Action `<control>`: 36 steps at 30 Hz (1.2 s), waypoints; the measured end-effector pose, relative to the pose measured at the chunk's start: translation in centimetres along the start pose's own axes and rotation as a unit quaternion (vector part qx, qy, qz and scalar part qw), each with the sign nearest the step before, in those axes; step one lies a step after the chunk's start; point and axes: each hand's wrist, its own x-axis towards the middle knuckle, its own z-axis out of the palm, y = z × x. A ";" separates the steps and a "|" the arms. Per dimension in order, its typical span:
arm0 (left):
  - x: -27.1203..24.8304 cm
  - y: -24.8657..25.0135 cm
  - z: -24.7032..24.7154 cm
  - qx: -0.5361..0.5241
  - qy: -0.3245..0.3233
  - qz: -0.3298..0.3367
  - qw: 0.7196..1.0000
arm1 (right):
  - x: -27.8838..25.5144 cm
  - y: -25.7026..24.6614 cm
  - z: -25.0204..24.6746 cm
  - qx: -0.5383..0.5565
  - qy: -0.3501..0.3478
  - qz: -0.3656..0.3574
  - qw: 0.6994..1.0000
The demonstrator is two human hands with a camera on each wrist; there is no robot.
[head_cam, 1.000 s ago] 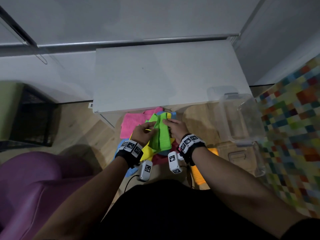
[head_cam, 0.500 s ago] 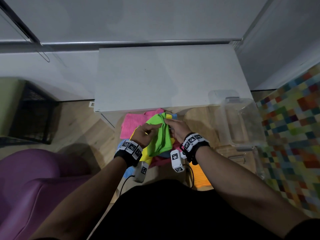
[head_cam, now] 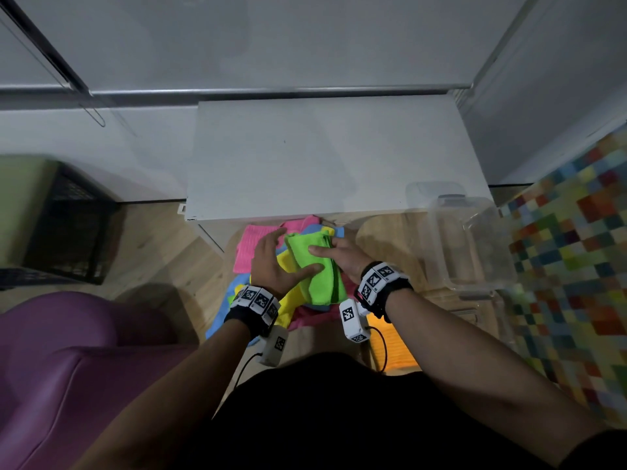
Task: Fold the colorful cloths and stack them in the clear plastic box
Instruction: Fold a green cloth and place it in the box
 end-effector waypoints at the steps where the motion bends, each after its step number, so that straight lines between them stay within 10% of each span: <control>1: 0.1 -0.4 -0.4 0.010 -0.001 0.009 1.000 | -0.1 -0.1 0.0 -0.038 -0.002 -0.008 0.999; 12: 0.6 -0.7 -1.8 0.134 -0.053 0.104 0.984 | -1.2 -1.9 -0.2 -0.240 0.082 -0.078 0.964; 22: 0.9 1.6 -2.0 0.043 -0.033 0.216 0.975 | -1.8 -1.7 -1.2 -0.241 0.250 -0.102 0.932; 27: 1.5 -0.2 -1.5 0.128 -0.190 0.104 0.968 | -2.2 -2.3 -1.0 -0.165 0.250 -0.072 0.951; 36: 2.1 2.2 -3.2 -0.013 -0.167 0.142 0.976 | -2.2 -1.2 -2.0 -0.158 0.264 -0.109 0.945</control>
